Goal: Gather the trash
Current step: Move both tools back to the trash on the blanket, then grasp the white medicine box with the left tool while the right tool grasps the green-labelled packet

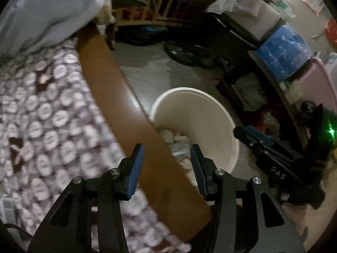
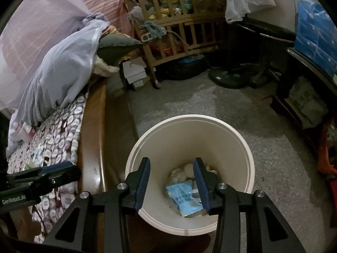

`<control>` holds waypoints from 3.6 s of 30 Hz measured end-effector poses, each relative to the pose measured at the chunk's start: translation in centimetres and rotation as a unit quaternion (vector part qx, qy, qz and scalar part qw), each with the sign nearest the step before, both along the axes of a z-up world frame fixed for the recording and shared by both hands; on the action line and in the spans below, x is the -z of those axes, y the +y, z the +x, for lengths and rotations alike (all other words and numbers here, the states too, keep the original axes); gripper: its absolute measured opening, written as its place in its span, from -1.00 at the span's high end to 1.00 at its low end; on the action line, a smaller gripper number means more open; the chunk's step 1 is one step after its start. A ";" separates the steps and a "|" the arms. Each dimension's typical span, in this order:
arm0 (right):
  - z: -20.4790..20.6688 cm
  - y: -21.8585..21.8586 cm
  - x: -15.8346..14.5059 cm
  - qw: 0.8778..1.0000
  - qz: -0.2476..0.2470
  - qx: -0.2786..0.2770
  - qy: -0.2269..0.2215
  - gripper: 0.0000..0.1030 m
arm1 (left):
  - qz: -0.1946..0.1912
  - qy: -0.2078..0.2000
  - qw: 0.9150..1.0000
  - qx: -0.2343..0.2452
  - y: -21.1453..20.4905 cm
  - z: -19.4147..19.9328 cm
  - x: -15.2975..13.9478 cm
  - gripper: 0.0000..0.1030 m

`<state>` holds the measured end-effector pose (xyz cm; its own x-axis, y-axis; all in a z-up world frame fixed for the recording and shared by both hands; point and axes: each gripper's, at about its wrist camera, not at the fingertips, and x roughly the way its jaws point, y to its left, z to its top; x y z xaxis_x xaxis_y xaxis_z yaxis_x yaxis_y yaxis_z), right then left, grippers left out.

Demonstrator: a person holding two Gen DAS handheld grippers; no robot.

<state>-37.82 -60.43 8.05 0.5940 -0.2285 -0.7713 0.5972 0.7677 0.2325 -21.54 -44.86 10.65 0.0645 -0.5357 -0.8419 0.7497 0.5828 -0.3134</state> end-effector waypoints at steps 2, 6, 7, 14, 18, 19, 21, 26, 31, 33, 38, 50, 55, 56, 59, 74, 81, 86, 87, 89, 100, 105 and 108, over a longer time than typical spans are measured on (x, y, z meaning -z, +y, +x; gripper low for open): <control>0.5 0.7 0.1 1.000 0.004 -0.007 -0.001 0.21 | 0.010 -0.014 1.000 -0.011 0.7 0.2 0.1 0.15; 1.8 2.3 0.2 1.000 0.004 -0.028 0.004 0.21 | 0.027 -0.041 0.998 -0.033 2.6 0.8 0.1 0.15; 2.3 2.9 0.3 0.999 0.004 -0.035 0.006 0.21 | 0.031 -0.048 0.998 -0.038 3.1 0.9 0.1 0.15; 5.0 6.3 0.2 0.997 0.008 -0.076 0.012 0.20 | 0.057 -0.074 0.993 -0.068 7.3 1.8 0.3 0.15; 6.7 8.6 0.2 0.994 0.012 -0.105 0.012 0.19 | 0.069 -0.076 0.991 -0.082 9.7 2.4 0.2 0.15; 7.2 9.3 0.2 0.993 0.013 -0.114 0.013 0.19 | 0.071 -0.076 0.991 -0.086 10.3 2.5 0.2 0.15; 8.2 10.6 0.1 0.991 0.014 -0.130 0.013 0.18 | 0.077 -0.077 0.989 -0.095 11.5 2.8 0.2 0.15; 10.7 14.1 0.1 0.985 0.013 -0.172 0.015 0.17 | 0.094 -0.084 0.984 -0.124 15.5 4.3 0.1 0.15; 12.7 16.6 0.3 0.979 0.017 -0.202 0.018 0.13 | 0.106 -0.088 0.977 -0.165 20.9 6.3 -0.4 0.15; 13.4 17.6 0.3 0.976 0.017 -0.215 0.021 0.08 | 0.115 -0.092 0.973 -0.178 23.1 7.1 -0.3 0.15; 15.2 20.3 0.1 0.969 0.014 -0.246 0.023 0.03 | 0.150 -0.110 0.961 -0.206 27.5 9.5 0.8 0.14; 19.4 24.8 -0.1 0.955 0.009 -0.295 0.030 -0.05 | 0.141 -0.108 0.967 -0.182 29.7 11.6 2.6 -0.16; 21.1 26.0 -0.1 0.951 0.010 -0.309 0.032 -0.06 | 0.118 -0.100 0.972 -0.175 29.3 13.3 2.4 -0.18; 21.4 26.2 0.0 0.950 0.010 -0.311 0.034 -0.06 | 0.112 -0.100 0.973 -0.173 29.4 13.3 2.2 -0.18; 22.0 26.6 0.0 0.948 0.009 -0.316 0.036 -0.07 | 0.089 -0.106 0.976 -0.167 29.3 13.6 1.3 -0.18; 24.7 26.9 1.4 0.947 0.029 -0.318 0.042 -0.09 | -0.014 0.004 0.972 -0.236 32.0 17.2 3.3 -0.24; 25.8 27.2 1.6 0.947 0.031 -0.317 0.040 -0.10 | 0.003 -0.012 0.973 -0.231 30.5 17.6 4.4 -0.24; 27.0 27.7 1.7 0.943 0.040 -0.330 0.034 -0.10 | -0.015 0.000 0.973 -0.232 32.3 17.8 3.6 0.28; 27.4 28.1 1.7 0.939 0.044 -0.339 0.027 -0.10 | -0.013 -0.011 0.972 -0.235 33.0 17.7 3.0 0.47; 28.3 29.1 1.7 0.934 0.047 -0.354 0.012 -0.10 | -0.014 -0.021 0.970 -0.242 34.1 17.5 2.2 0.48; 34.7 34.0 3.9 0.909 0.029 -0.416 0.010 0.52 | -0.059 0.028 0.963 -0.260 37.1 18.4 1.3 0.48; 32.1 33.6 2.2 0.910 -0.001 -0.414 -0.017 0.75 | -0.072 0.051 0.956 -0.279 38.0 19.0 1.9 0.48; 30.7 32.0 1.4 0.916 0.008 -0.400 -0.027 0.76 | -0.055 0.040 0.956 -0.284 38.0 18.6 1.8 0.48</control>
